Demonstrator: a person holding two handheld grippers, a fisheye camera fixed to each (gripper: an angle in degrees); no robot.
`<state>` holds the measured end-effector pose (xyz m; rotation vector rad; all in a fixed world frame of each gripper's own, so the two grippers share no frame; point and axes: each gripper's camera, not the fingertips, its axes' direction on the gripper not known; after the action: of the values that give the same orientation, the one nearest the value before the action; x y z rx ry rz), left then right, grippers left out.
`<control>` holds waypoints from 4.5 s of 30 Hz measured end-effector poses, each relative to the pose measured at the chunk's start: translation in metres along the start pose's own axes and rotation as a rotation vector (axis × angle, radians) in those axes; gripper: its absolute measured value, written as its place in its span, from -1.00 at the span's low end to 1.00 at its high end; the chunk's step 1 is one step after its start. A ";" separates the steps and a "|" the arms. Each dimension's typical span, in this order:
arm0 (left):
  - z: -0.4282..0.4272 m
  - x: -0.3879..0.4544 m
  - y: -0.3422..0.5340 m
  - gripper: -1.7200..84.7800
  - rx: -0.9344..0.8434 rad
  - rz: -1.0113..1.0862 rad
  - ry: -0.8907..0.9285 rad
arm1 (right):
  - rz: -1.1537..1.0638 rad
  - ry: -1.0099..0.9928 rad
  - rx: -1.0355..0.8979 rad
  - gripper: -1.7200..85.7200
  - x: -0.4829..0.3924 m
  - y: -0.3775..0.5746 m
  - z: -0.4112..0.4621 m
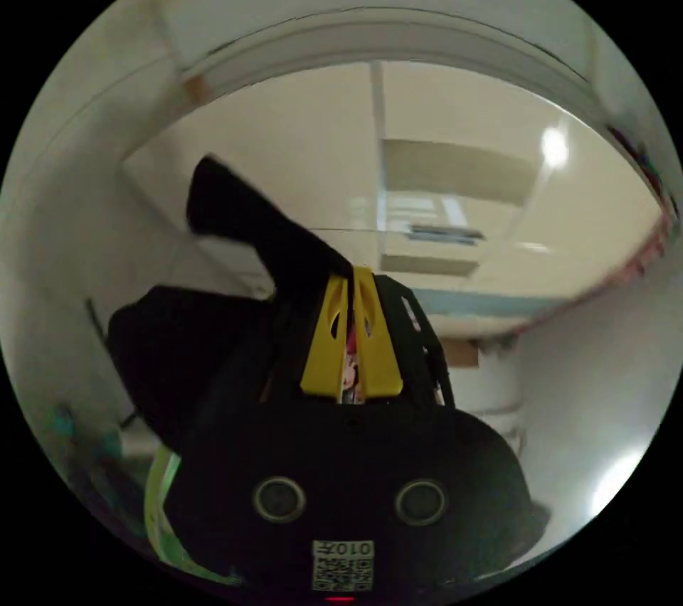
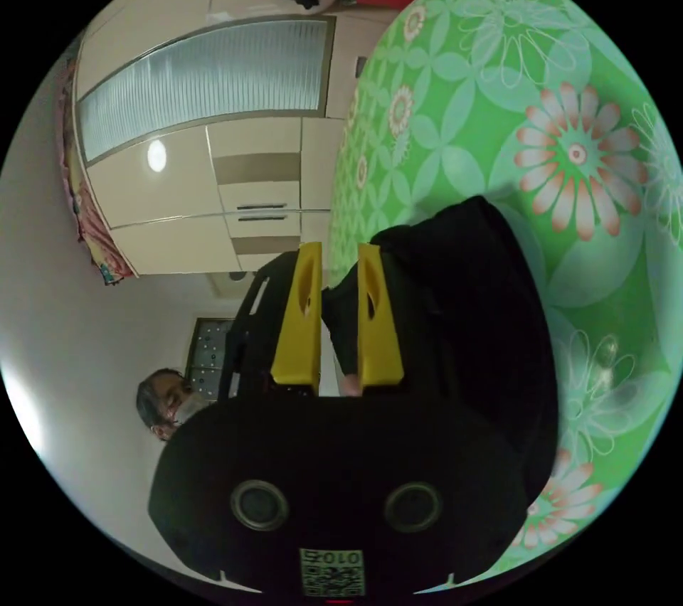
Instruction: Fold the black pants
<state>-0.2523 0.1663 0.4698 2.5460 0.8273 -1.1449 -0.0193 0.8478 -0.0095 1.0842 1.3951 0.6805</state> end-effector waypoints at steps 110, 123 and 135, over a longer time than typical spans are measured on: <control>-0.121 -0.312 0.237 -0.96 -0.663 0.749 -0.358 | 0.053 0.419 0.467 -0.67 -0.062 0.269 -0.113; 0.002 -0.326 0.340 -0.97 -0.919 0.928 -0.494 | 0.025 0.209 0.255 -0.85 -0.087 0.251 -0.138; -0.101 -0.384 0.403 -0.97 -1.332 0.830 -0.440 | 0.089 0.386 0.010 -0.88 -0.125 0.384 -0.232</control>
<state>-0.1618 -0.2731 0.8144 1.1932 0.1749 -0.4906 -0.1756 0.9340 0.4206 1.0640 1.6852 0.9865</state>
